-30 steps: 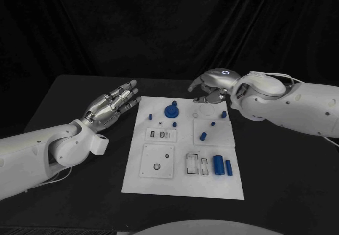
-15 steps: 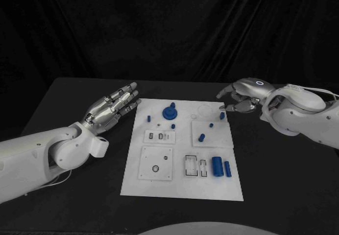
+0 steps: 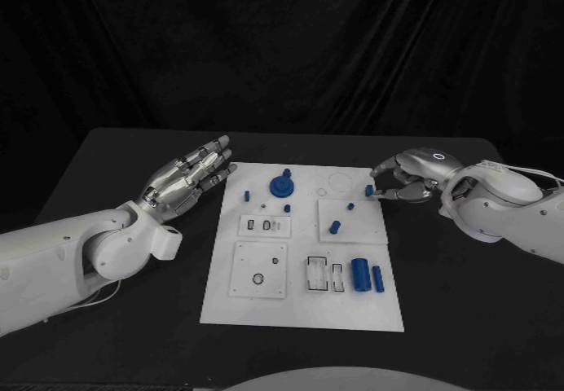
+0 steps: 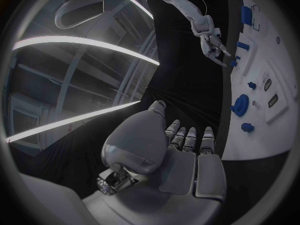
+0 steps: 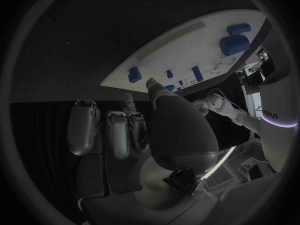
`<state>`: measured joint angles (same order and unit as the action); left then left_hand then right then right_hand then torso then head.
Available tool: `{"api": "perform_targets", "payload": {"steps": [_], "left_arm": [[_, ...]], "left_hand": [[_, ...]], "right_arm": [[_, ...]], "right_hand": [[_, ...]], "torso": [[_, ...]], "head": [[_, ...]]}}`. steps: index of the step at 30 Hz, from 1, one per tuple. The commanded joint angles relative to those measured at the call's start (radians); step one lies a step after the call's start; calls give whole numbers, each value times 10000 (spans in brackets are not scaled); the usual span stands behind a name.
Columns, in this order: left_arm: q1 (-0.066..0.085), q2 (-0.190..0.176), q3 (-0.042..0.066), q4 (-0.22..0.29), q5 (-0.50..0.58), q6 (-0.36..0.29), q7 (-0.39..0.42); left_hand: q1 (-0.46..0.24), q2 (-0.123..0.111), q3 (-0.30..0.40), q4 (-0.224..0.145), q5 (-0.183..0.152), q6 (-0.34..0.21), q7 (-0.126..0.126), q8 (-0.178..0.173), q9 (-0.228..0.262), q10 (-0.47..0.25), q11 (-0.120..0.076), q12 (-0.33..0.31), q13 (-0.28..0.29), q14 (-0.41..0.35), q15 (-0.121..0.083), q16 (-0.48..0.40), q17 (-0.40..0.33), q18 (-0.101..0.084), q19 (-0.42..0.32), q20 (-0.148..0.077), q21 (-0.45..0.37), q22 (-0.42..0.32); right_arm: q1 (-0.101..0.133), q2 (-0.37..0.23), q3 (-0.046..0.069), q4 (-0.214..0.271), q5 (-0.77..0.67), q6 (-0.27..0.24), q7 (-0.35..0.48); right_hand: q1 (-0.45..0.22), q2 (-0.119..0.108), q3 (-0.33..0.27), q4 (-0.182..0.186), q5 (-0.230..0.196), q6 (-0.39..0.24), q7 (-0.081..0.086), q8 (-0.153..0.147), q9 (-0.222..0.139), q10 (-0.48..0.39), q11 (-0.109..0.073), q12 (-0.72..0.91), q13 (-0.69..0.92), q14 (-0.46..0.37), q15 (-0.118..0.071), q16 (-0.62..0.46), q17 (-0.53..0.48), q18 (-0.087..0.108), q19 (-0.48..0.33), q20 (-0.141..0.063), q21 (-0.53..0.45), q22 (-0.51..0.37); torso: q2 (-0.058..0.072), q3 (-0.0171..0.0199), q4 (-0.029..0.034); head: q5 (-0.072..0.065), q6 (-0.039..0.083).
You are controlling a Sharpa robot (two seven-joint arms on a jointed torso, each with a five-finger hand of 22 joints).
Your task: Assemble the parts on the task board
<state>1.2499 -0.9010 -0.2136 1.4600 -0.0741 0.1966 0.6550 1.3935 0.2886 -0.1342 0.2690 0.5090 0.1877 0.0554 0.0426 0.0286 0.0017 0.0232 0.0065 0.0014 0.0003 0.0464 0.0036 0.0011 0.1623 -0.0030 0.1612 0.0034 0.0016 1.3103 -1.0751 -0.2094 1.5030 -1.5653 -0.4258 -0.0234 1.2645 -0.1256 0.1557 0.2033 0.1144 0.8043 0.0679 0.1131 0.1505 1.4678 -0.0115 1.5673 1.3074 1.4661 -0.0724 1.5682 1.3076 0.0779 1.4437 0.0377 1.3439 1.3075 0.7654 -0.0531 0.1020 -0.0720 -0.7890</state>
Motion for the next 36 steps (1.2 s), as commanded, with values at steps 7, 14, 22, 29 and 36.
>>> {"api": "perform_targets", "payload": {"steps": [7,14,22,29,36], "left_arm": [[-28,11,9,2,13,186,111],[-42,-8,9,-2,13,213,100],[-53,-1,9,-14,13,258,69],[-63,0,9,-27,13,292,38],[-88,4,9,-39,13,334,-13]], "left_hand": [[136,10,114,-15,57,-48,-15,53,4,-9,41,-62,-11,-3,63,-36,-11,176,30,54,-34,-16],[153,9,142,-32,72,-49,-11,53,5,-10,46,-62,-11,-3,63,-36,-11,174,30,54,-34,-16],[160,8,154,-39,77,-52,-4,53,5,-12,50,-63,-12,-3,62,-36,-11,173,30,54,-34,-16],[166,9,165,-45,81,-58,2,52,4,-12,52,-63,-12,-3,64,-36,-11,172,30,54,-34,-16],[173,8,181,-54,87,-54,9,54,5,-12,56,-63,-12,-3,68,-36,-11,171,30,55,-34,-16]], "right_arm": [[-210,197,7,-237,32,-534,-321],[-343,358,6,-388,33,-817,-265],[-389,503,5,-535,33,-838,-257],[-425,600,5,-685,34,-751,-261],[-463,671,5,-796,34,-668,-257]], "right_hand": [[190,-82,15,248,-11,215,132,38,20,1030,6,35,2634,979,11,-197,2439,-164,8,22,-120,1376],[250,-135,-11,342,-1,304,148,74,42,1030,17,35,2634,947,17,-312,2340,-153,-6,30,-171,1358],[325,-122,1,397,55,296,166,62,45,1030,28,35,2634,918,24,-418,2250,-142,-25,35,-225,1337],[593,-51,46,477,610,446,181,114,116,1030,44,35,2634,897,38,-521,2164,-127,-44,52,-329,1316],[780,16,84,414,1004,696,171,238,246,1030,34,35,2634,888,32,-572,2122,-118,-52,46,-398,1309]], "torso": [[-5,-16,-4],[-10,-20,8],[-16,-25,12],[-14,-23,-5],[-7,-24,8]], "head": [[5,-19],[19,-18],[17,-21],[21,-4],[5,-4]]}}
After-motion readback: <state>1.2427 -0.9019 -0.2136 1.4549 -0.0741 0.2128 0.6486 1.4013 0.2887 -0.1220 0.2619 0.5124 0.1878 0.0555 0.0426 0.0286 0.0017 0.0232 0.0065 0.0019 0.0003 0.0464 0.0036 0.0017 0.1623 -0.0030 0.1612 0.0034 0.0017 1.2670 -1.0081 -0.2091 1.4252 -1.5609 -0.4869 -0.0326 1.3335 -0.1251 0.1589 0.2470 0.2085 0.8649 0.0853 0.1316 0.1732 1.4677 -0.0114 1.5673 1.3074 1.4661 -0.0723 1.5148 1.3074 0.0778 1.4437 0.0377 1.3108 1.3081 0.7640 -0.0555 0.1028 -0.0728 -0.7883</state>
